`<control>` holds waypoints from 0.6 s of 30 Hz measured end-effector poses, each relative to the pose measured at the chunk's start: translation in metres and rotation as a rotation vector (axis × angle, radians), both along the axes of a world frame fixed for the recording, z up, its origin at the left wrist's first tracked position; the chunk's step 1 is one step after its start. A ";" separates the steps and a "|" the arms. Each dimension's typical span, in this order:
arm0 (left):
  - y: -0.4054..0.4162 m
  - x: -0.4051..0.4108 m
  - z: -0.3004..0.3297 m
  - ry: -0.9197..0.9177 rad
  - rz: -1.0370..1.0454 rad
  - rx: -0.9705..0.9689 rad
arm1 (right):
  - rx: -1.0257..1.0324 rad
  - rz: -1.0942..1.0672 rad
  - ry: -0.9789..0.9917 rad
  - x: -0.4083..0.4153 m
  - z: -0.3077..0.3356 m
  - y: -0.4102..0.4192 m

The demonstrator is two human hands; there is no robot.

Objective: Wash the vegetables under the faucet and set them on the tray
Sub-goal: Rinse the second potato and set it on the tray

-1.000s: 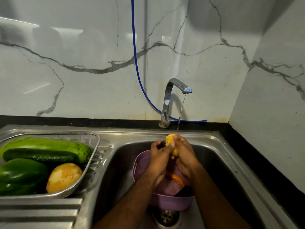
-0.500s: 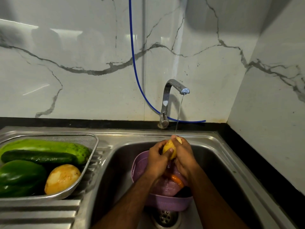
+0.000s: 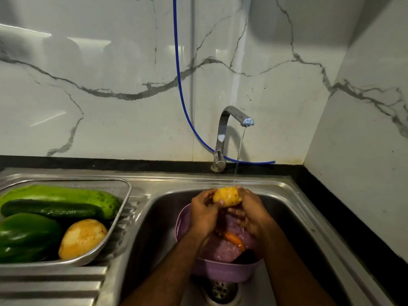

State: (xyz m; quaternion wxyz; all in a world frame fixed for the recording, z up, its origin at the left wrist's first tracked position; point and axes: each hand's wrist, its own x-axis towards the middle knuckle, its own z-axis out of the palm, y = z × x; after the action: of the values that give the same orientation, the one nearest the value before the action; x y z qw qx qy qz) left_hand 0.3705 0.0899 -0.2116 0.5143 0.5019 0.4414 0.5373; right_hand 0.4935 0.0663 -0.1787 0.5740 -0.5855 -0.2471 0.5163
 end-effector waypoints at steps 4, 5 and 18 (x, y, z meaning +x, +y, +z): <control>-0.001 0.000 0.006 -0.208 0.025 -0.108 | 0.038 0.021 0.055 0.001 0.000 -0.002; -0.004 0.000 0.008 -0.259 -0.002 -0.138 | 0.059 0.027 0.079 0.000 0.001 -0.002; -0.015 0.009 0.007 -0.257 -0.399 -0.339 | -0.117 0.154 -0.040 -0.011 -0.011 0.000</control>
State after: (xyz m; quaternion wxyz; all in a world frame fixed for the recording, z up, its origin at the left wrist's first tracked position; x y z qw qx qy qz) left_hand 0.3797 0.0747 -0.2045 0.7382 0.4135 0.3486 0.4031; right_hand 0.4826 0.0664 -0.1893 0.4923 -0.6076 -0.2722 0.5606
